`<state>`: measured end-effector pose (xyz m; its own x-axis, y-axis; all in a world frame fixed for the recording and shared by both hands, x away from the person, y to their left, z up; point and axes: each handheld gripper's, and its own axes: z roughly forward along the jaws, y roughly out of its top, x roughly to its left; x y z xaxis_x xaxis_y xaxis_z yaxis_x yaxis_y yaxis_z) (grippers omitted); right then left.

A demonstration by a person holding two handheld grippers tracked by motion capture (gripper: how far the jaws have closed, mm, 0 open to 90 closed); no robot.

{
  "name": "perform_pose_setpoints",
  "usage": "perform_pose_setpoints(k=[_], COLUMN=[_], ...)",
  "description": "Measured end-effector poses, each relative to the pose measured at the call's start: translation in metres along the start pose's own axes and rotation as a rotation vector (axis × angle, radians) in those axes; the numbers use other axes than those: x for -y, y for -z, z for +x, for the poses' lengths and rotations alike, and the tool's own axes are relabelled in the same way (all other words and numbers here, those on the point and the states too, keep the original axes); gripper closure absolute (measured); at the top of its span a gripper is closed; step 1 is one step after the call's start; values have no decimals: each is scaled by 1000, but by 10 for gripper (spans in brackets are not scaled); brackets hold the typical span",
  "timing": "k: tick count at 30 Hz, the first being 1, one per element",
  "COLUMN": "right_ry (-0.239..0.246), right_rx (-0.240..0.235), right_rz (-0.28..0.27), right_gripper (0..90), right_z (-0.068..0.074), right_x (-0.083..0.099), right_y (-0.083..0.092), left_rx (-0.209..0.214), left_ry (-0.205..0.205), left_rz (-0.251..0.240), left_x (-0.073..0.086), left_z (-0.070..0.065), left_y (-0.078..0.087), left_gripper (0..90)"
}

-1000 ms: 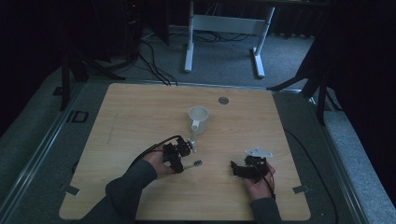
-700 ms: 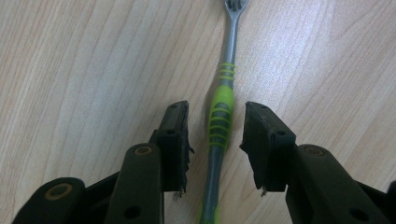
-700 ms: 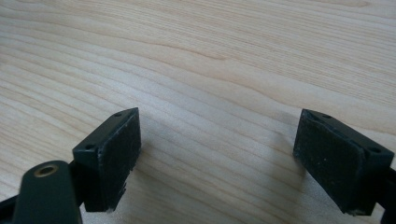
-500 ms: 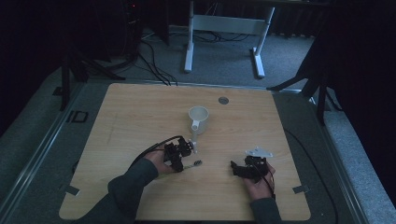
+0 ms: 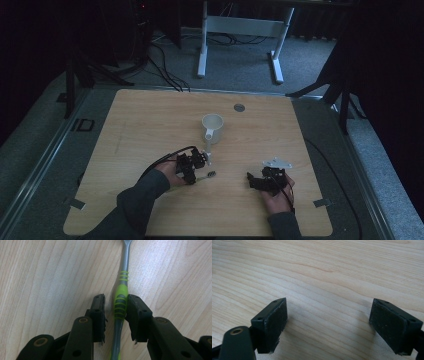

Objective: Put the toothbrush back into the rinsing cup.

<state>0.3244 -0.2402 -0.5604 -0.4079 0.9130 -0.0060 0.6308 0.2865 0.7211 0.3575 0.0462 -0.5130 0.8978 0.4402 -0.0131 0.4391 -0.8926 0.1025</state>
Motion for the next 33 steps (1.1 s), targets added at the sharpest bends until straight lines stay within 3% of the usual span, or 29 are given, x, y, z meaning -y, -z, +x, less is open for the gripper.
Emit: perform_pose_setpoints(k=[11, 18, 33], right_ry=[0, 0, -2], right_rx=[0, 0, 1], right_rz=[1, 1, 0], right_gripper=[147, 147, 147], right_z=[0, 0, 0], right_x=[0, 0, 0], right_y=[0, 0, 0], left_rx=[-7, -15, -2], left_ry=[-14, -26, 44], left_rz=[18, 27, -65], left_x=[-2, -2, 5], left_z=[-1, -3, 6], left_y=[-3, -2, 17], left_gripper=[776, 791, 791])
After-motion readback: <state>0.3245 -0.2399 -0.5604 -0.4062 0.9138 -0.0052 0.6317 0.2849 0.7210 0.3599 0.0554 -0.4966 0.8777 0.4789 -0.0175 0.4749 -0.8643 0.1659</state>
